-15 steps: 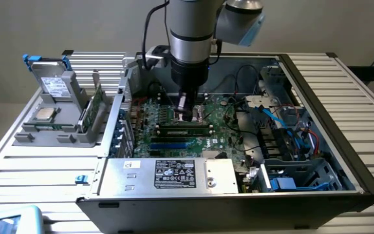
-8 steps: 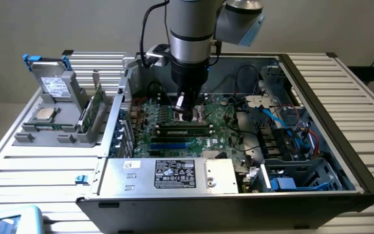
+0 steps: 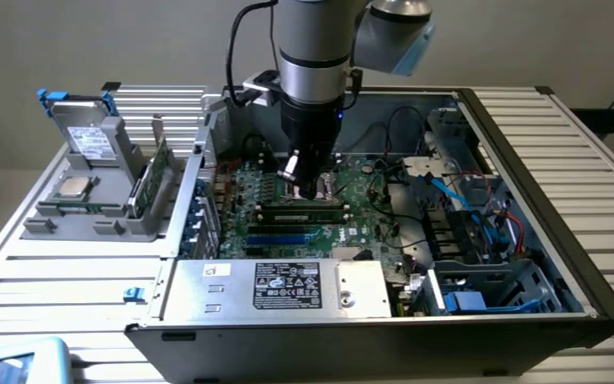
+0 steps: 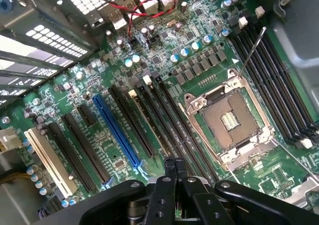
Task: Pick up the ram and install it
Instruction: 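Press down the ram until it locks into place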
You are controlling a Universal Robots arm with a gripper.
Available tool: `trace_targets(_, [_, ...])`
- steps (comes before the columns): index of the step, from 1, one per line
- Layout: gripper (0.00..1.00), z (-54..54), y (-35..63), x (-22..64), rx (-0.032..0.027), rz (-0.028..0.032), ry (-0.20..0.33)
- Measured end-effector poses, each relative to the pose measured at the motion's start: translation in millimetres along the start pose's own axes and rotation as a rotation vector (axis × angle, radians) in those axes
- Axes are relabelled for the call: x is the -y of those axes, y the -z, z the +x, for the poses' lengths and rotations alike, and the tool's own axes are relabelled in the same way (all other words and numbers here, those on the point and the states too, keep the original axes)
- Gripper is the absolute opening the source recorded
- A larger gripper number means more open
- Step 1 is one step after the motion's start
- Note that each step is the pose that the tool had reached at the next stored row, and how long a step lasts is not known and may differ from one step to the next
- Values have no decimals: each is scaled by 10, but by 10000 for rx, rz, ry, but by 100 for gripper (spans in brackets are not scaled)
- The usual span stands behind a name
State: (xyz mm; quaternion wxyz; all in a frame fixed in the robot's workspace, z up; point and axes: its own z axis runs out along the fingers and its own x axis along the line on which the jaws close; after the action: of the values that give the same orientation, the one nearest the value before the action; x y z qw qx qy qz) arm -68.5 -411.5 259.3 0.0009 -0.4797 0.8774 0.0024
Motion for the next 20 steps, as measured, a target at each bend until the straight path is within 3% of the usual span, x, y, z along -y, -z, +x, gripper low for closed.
trace_targets(5, [11,1,0,0,-14,14,-679])
trace_targets(7, [11,0,0,-1,-68,52,-869])
trace_targets(9, [11,0,0,0,-181,132,-1007])
trace_targets(11, [11,0,-1,1,-223,160,-1206])
trace_targets(20, [11,0,0,0,-235,155,-2398])
